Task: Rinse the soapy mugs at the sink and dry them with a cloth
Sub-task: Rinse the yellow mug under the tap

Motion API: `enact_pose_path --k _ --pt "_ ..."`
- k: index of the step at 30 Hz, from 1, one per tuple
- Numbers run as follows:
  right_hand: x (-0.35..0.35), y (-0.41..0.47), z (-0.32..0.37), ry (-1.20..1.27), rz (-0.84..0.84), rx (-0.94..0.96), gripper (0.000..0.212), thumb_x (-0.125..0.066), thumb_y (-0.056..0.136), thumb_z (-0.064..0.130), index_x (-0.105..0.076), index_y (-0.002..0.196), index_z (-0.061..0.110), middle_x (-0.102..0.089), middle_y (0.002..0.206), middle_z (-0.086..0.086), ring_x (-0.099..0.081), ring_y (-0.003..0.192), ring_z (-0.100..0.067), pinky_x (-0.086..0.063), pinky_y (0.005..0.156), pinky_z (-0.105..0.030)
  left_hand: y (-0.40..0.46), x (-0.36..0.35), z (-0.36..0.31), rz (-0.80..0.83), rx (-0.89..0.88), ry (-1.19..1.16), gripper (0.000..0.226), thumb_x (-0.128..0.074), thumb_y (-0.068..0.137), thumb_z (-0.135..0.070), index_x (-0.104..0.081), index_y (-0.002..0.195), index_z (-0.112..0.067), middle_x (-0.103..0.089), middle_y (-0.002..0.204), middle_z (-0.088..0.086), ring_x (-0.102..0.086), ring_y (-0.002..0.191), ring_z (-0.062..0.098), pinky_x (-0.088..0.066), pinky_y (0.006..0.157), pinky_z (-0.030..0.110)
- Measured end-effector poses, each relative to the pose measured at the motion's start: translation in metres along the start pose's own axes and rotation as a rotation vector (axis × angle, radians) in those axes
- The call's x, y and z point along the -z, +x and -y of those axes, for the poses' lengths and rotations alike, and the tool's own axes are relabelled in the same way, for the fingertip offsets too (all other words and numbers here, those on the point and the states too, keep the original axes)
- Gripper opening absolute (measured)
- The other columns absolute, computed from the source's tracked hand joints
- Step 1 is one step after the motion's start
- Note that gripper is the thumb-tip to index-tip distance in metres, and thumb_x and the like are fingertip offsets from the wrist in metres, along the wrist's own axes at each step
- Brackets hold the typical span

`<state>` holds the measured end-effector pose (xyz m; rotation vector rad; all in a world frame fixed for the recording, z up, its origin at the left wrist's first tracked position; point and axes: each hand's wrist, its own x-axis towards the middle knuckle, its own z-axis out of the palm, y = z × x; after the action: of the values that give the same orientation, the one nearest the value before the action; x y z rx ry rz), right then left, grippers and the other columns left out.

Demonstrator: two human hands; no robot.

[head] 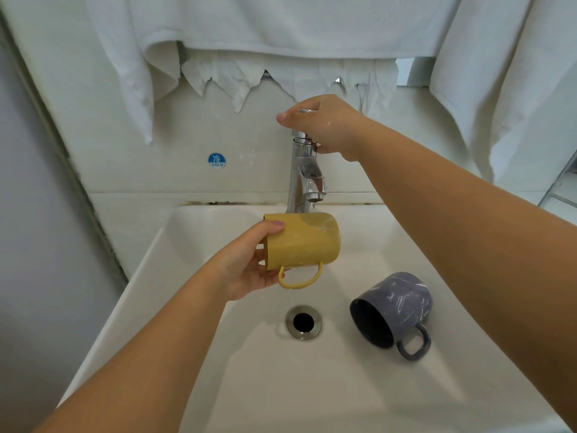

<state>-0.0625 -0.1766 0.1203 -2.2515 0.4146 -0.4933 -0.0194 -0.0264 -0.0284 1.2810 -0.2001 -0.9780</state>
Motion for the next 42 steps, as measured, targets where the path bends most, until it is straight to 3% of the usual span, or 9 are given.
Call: enact_pose_path --k 10,14,18,21,23,31,34,39,42 --pt "0.003 0.003 -0.001 0.022 0.050 -0.017 0.041 -0.066 0.086 0.046 -0.062 0.121 0.025 -0.059 0.126 -0.003 -0.053 0.122 -0.022 -0.048 0.099 -0.037 0.000 0.000 0.000 0.008 0.006 0.005 0.039 -0.066 0.083 -0.032 -0.054 0.117 -0.016 -0.057 0.106 0.014 -0.061 0.085 0.028 -0.054 0.068 0.034" --pt "0.001 -0.006 -0.016 0.233 0.009 0.003 0.076 -0.069 0.086 0.028 -0.026 0.149 0.030 -0.042 0.135 0.003 -0.046 0.121 -0.017 -0.037 0.097 -0.033 0.001 0.001 -0.001 -0.006 -0.001 -0.020 0.043 -0.068 0.081 -0.031 -0.055 0.120 -0.015 -0.058 0.105 0.013 -0.061 0.084 0.028 -0.054 0.068 0.034" --pt "-0.025 -0.039 -0.064 0.435 -0.275 -0.134 0.044 -0.058 0.092 0.033 -0.046 0.132 0.021 -0.051 0.132 -0.002 -0.051 0.112 -0.015 -0.043 0.099 -0.034 0.001 0.004 -0.004 -0.023 -0.005 -0.071 0.041 -0.067 0.083 -0.032 -0.056 0.119 -0.014 -0.058 0.102 0.014 -0.062 0.080 0.030 -0.055 0.063 0.034" --pt "-0.045 -0.066 -0.100 0.660 0.023 -0.373 0.048 -0.050 0.092 0.055 -0.054 0.126 0.020 -0.061 0.120 -0.003 -0.060 0.112 -0.022 -0.049 0.098 -0.043 0.001 0.004 -0.006 -0.043 -0.004 -0.110 0.036 -0.064 0.086 -0.034 -0.058 0.117 -0.016 -0.057 0.103 0.017 -0.062 0.078 0.032 -0.057 0.059 0.034" --pt "-0.051 -0.074 -0.110 0.728 0.144 -0.382 0.052 -0.046 0.090 0.061 -0.056 0.126 0.025 -0.064 0.120 -0.004 -0.062 0.110 -0.022 -0.050 0.098 -0.045 0.002 0.004 -0.007 -0.058 -0.004 -0.112 0.034 -0.063 0.086 -0.034 -0.059 0.114 -0.016 -0.056 0.103 0.018 -0.061 0.081 0.033 -0.058 0.060 0.035" --pt "-0.059 -0.076 -0.119 0.676 0.148 -0.267 0.027 -0.059 0.092 0.039 -0.060 0.116 0.027 -0.064 0.116 0.000 -0.064 0.104 -0.020 -0.057 0.084 -0.035 0.006 0.005 -0.001 -0.048 0.011 -0.095 0.049 -0.065 0.084 -0.035 -0.056 0.125 -0.010 -0.056 0.121 0.022 -0.062 0.096 0.036 -0.059 0.064 0.039" --pt "-0.069 -0.077 -0.122 0.542 0.088 -0.264 0.039 -0.065 0.088 0.039 -0.056 0.122 0.023 -0.061 0.116 0.000 -0.063 0.100 -0.017 -0.059 0.080 -0.036 0.007 0.003 0.003 -0.076 0.022 -0.063 0.048 -0.065 0.084 -0.034 -0.056 0.124 -0.009 -0.054 0.114 0.021 -0.061 0.094 0.036 -0.059 0.063 0.039" --pt "-0.078 -0.080 -0.121 0.477 0.020 -0.273 0.024 -0.044 0.097 0.048 -0.056 0.102 0.027 -0.058 0.101 0.005 -0.060 0.089 -0.014 -0.058 0.074 -0.037 0.006 -0.008 0.009 -0.118 0.047 0.018 0.036 -0.065 0.086 -0.038 -0.057 0.110 -0.013 -0.056 0.106 0.018 -0.061 0.087 0.033 -0.058 0.067 0.040" --pt "-0.080 -0.082 -0.123 0.488 0.078 -0.243 0.022 -0.052 0.095 0.046 -0.055 0.108 0.030 -0.059 0.111 0.003 -0.061 0.094 -0.014 -0.059 0.078 -0.037 0.006 -0.008 0.011 -0.161 0.045 0.050 0.035 -0.062 0.087 -0.046 -0.059 0.104 -0.016 -0.062 0.097 0.015 -0.062 0.083 0.030 -0.056 0.064 0.037"
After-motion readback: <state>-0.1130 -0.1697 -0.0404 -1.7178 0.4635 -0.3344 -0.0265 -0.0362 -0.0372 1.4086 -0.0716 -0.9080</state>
